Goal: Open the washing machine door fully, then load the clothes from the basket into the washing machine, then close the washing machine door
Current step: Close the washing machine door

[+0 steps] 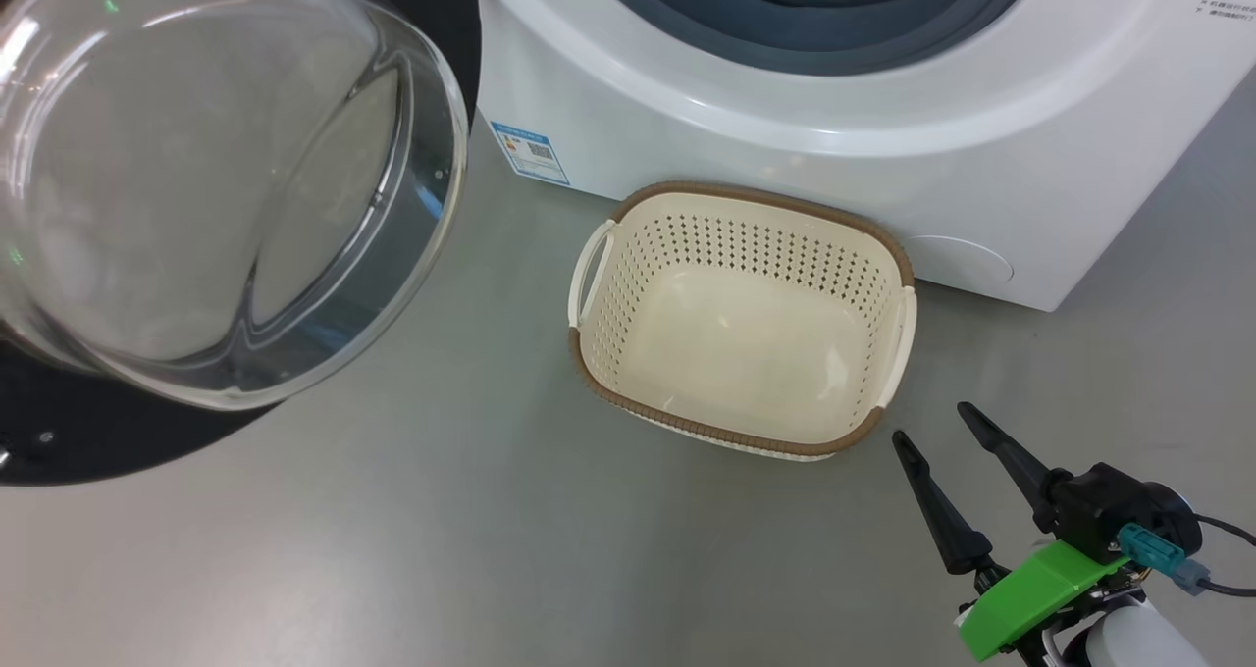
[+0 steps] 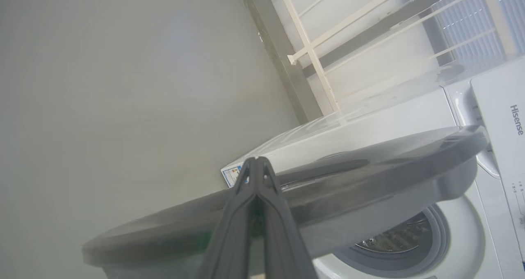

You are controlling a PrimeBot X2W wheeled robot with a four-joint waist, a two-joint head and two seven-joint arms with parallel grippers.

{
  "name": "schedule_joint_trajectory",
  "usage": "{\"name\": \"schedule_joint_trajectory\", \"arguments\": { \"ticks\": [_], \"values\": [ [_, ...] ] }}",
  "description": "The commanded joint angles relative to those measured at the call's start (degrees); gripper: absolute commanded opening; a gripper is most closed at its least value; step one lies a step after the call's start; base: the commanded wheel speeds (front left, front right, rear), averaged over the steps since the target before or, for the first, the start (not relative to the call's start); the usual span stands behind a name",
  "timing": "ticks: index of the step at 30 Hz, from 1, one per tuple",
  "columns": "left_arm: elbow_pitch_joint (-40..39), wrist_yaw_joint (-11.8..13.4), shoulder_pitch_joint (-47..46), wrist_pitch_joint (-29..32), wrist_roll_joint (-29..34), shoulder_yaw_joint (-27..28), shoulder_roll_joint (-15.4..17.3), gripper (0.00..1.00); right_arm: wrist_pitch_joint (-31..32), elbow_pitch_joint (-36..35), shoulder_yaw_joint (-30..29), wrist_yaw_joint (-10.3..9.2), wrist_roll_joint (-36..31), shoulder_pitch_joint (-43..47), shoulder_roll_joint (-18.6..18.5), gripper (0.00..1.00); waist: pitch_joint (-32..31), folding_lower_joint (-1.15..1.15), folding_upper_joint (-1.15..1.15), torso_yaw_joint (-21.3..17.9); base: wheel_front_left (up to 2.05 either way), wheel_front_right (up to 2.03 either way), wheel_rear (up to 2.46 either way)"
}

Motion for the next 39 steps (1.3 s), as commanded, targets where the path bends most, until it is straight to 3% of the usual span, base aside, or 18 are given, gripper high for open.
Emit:
{"name": "schedule_joint_trajectory", "arguments": {
  "ticks": [1,22,39],
  "values": [
    [-3.2,-0.5,0.3,2.7,-0.8,0.1,1.8,0.00,-0.3,-1.2,1.2,0.09,-0.3,-0.3,0.5,1.00,-0.3,0.00,0.00,0.0,0.00,0.00,0.00],
    [-19.2,-0.5,6.5,21.0,-3.4,-0.4,1.4,0.00,-0.3,-1.9,-0.7,0.09,0.2,2.5,1.6,1.00,-4.3,0.00,0.00,-0.3,0.00,0.00,0.00],
    [-37.2,-0.5,10.7,32.4,-4.1,0.0,-5.5,0.00,-0.3,-2.8,-2.1,0.09,0.3,4.9,3.3,1.00,-7.0,0.00,0.00,-3.6,0.00,0.00,0.00]
  ]
}}
